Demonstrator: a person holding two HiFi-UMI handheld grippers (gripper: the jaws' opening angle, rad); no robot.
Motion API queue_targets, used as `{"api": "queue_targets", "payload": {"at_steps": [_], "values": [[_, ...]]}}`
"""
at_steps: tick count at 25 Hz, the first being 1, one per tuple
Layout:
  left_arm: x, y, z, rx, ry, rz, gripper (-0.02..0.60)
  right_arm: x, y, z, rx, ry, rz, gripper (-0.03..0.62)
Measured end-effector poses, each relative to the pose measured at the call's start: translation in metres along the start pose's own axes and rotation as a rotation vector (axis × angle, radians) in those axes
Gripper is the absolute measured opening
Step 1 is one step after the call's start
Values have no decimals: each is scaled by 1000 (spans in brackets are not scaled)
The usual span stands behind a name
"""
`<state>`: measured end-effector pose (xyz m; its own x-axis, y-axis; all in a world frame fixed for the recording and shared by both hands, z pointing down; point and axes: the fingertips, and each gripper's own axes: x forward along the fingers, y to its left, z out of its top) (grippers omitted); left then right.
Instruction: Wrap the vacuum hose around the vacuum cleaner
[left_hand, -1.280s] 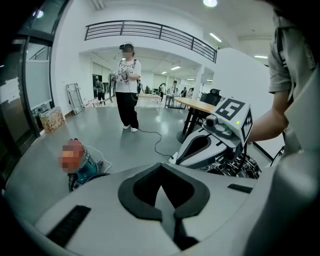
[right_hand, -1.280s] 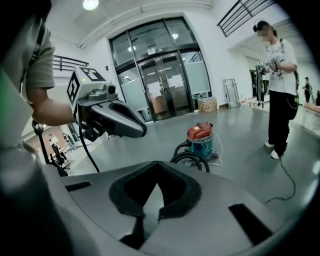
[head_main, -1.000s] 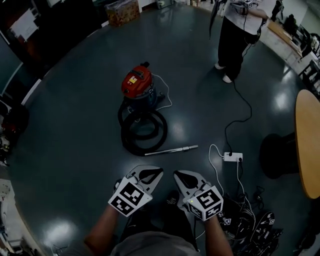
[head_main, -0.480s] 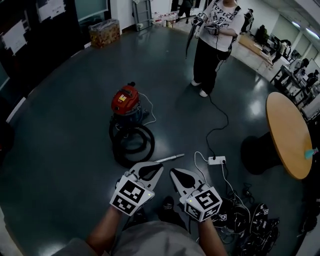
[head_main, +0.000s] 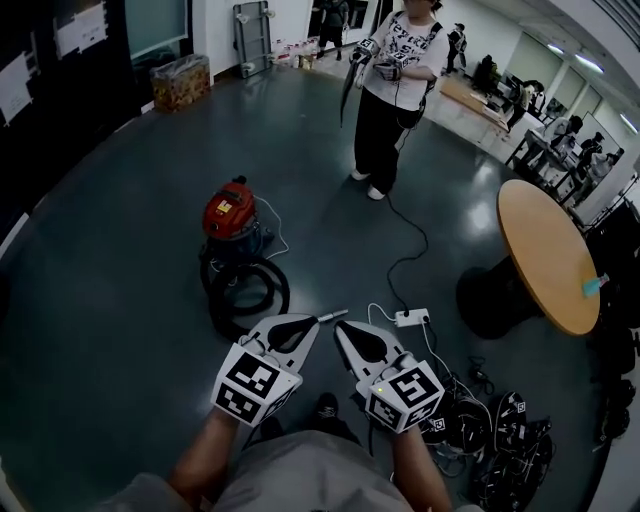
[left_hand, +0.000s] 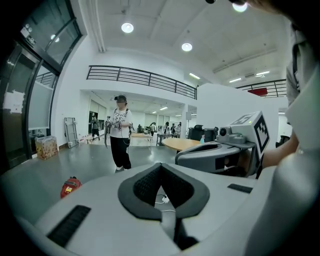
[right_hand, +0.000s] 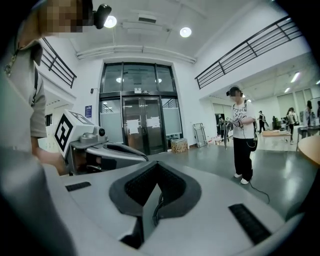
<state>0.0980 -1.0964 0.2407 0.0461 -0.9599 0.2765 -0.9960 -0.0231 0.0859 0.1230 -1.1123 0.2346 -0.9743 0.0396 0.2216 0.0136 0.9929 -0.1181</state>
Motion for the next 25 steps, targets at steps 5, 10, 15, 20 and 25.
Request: {"api": "queue_targets", "payload": {"at_steps": [5,10,15,20,25], "values": [[-5,-11,5,16,-7,-30,6,-9,6,10,-14,-24,-17,5],[-15,-20,9,33,-11,-43,6,-17,18,17,-26,-38,-27,5],[-12,-23,1,42,-14,-48,6,-18,18,11,-38,-46,-27,5],[-22,-25,7,53,-22,-45,6,-19,27,16,-39,-54,-31,5],[-36,-29,8,53,-22,-43,6,-23,40,17,-33,-50,-32,5]]}}
